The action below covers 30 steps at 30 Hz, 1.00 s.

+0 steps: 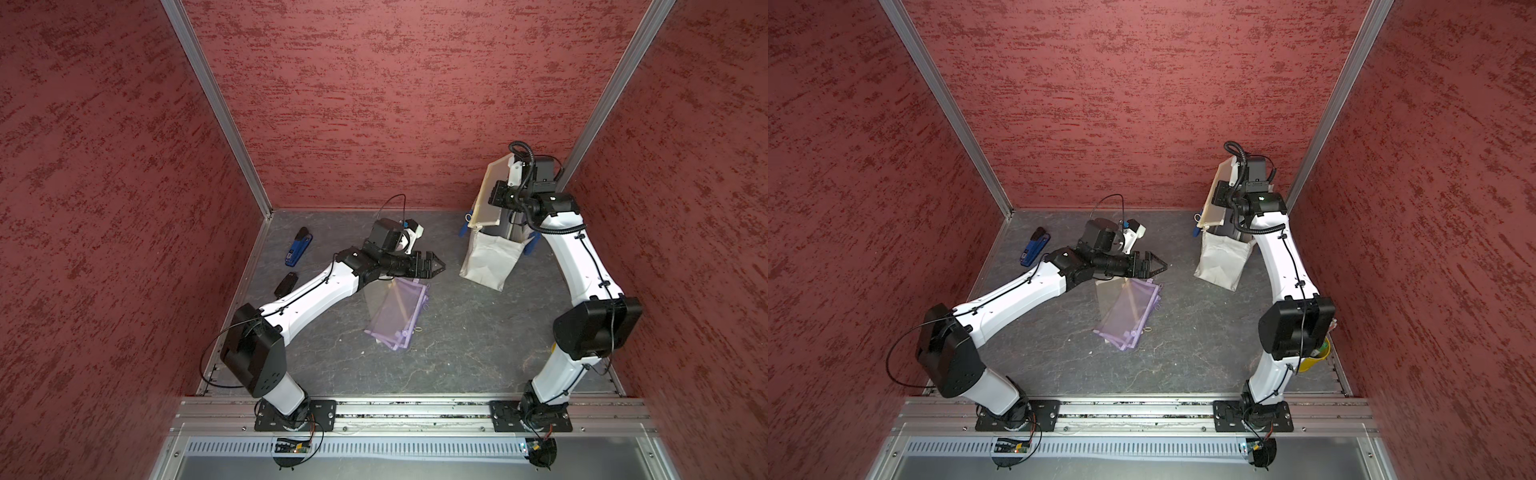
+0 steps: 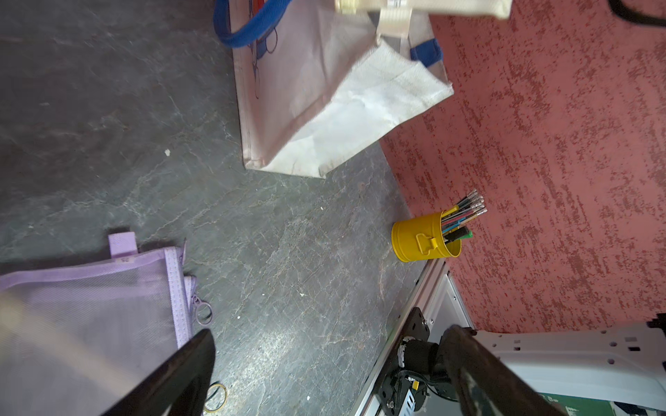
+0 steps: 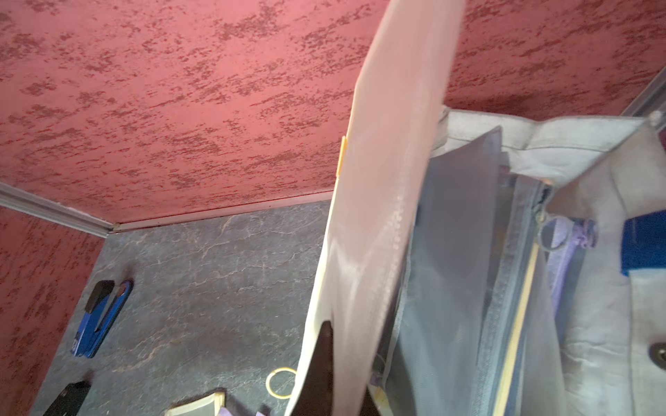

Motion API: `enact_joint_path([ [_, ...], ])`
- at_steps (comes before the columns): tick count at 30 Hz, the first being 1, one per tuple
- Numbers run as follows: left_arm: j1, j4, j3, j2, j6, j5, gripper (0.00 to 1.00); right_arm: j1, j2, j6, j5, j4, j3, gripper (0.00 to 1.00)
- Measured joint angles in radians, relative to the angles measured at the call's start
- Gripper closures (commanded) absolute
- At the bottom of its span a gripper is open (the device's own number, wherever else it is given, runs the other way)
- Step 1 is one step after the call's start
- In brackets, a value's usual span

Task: Put the pencil pouch into the canvas bag
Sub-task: Place the pencil pouch in the canvas bag.

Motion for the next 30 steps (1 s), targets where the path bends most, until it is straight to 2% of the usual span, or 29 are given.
enact_joint_path([
  [5, -0.02, 0.0, 0.0, 0.012, -0.009, 0.0, 0.01, -0.042, 0.029, 0.0, 0.013, -0.001, 0.019, 1.0],
  [11, -0.016, 0.005, -0.011, 0.007, -0.013, -0.002, 0.01, -0.081, 0.126, -0.025, 0.021, -0.023, 0.203, 1.0],
  [14, -0.015, 0.016, -0.025, 0.006, -0.021, -0.001, 0.01, -0.082, 0.156, -0.039, 0.021, -0.031, 0.237, 1.0],
  [17, -0.014, 0.024, -0.034, 0.006, -0.029, -0.001, 0.0, -0.082, 0.179, -0.048, 0.02, -0.04, 0.225, 1.0],
  [24, 0.004, 0.04, -0.038, 0.006, -0.05, -0.001, 0.01, -0.08, 0.191, -0.057, 0.027, -0.03, 0.054, 1.0],
  [30, 0.008, 0.044, -0.04, 0.01, -0.055, 0.0, 0.01, -0.082, 0.199, -0.048, 0.06, -0.035, -0.011, 1.0],
])
